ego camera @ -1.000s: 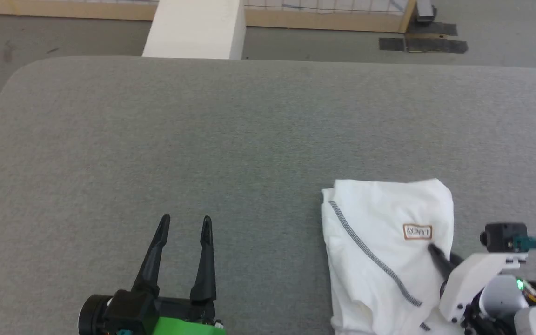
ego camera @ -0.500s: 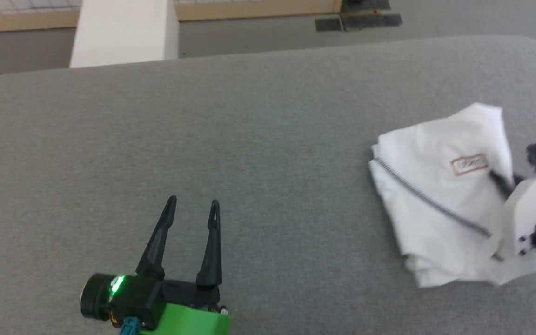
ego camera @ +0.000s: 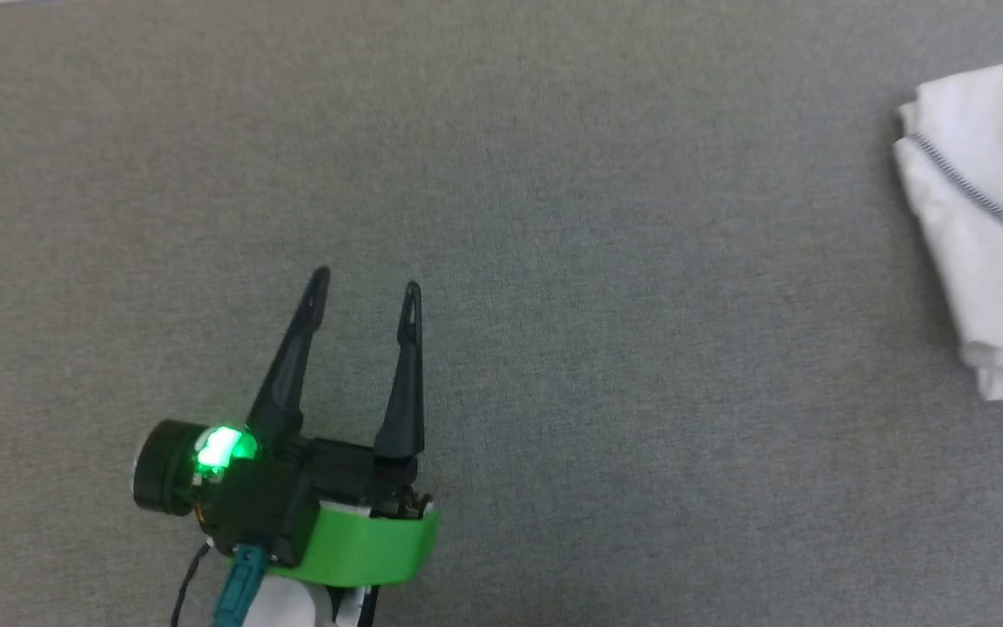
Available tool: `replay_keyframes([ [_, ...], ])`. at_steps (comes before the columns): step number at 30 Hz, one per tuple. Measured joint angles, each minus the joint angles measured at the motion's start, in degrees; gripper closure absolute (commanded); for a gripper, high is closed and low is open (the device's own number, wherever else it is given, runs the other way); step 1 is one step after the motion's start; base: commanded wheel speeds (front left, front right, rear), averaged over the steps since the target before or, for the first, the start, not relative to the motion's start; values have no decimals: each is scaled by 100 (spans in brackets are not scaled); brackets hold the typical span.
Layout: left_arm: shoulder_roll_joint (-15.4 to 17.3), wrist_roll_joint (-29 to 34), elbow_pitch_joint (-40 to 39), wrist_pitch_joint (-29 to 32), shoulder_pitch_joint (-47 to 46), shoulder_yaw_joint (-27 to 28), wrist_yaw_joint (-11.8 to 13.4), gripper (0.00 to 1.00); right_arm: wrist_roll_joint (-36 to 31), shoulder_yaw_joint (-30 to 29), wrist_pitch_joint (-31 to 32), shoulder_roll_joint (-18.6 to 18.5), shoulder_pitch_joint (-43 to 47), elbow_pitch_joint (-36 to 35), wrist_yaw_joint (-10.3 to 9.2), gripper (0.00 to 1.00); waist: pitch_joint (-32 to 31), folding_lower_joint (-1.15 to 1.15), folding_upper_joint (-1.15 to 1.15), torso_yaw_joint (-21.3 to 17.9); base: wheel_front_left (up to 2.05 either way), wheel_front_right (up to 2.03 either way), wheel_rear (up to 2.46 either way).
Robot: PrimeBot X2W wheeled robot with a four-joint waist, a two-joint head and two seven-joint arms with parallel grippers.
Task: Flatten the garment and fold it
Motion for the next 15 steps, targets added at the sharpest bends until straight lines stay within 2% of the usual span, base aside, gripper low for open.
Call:
replay_keyframes([
  [4,-3,-9,-234,-1,-113,-8,103,0,-210,-175,-164,-171,-169,254,1,100,337,0,0,-33,0,0,0],
  [9,-3,109,-482,0,-249,-44,259,0,-387,-448,-378,-179,-399,705,1,100,727,0,0,-48,0,0,0],
  [13,-4,269,-603,-1,-313,-12,489,0,-600,-517,-561,-164,-515,1021,1,100,957,0,0,-30,0,0,0],
  [15,-5,286,-653,0,-320,-2,593,0,-666,-569,-621,-119,-571,1170,1,80,1029,0,0,-16,0,0,0],
])
